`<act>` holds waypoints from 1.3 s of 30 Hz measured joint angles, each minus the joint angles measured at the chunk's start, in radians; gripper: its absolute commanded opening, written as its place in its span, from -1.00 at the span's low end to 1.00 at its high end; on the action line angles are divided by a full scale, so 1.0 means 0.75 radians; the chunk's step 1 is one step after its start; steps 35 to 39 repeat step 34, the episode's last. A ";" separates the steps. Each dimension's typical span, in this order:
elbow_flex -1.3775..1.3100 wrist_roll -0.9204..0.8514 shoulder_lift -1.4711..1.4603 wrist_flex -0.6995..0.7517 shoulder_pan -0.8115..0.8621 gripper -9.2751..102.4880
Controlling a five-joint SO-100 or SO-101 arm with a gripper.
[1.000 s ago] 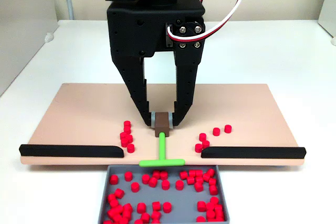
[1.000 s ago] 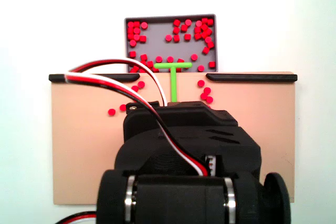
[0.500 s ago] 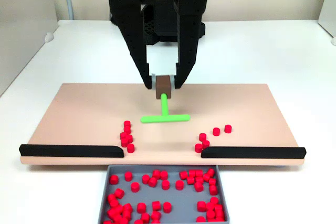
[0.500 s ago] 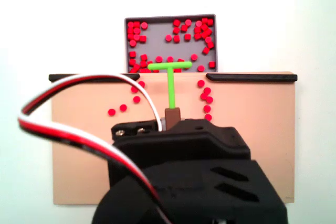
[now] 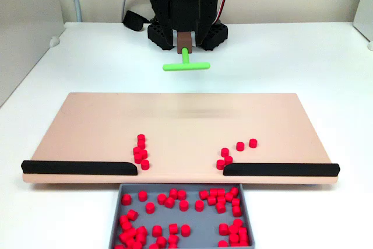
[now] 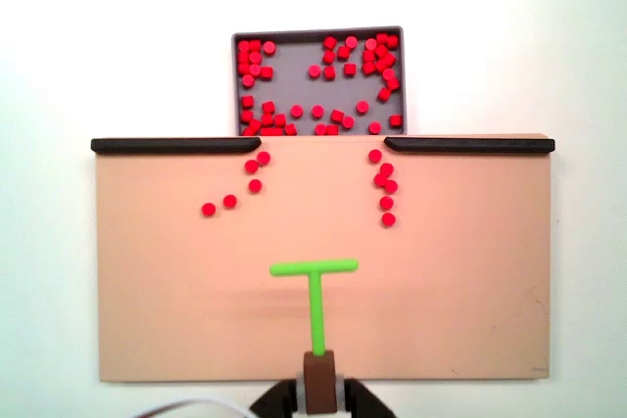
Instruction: Push granules from bottom to the grey container
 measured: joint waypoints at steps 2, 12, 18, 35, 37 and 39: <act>0.045 0.010 0.065 0.029 0.000 -0.84; 0.061 0.035 0.135 0.039 0.000 -0.84; 0.061 0.029 0.135 0.039 0.000 -0.84; 0.063 0.029 0.123 0.039 0.018 -0.84; 0.063 0.029 0.123 0.039 0.018 -0.84; 0.063 0.029 0.123 0.039 0.018 -0.84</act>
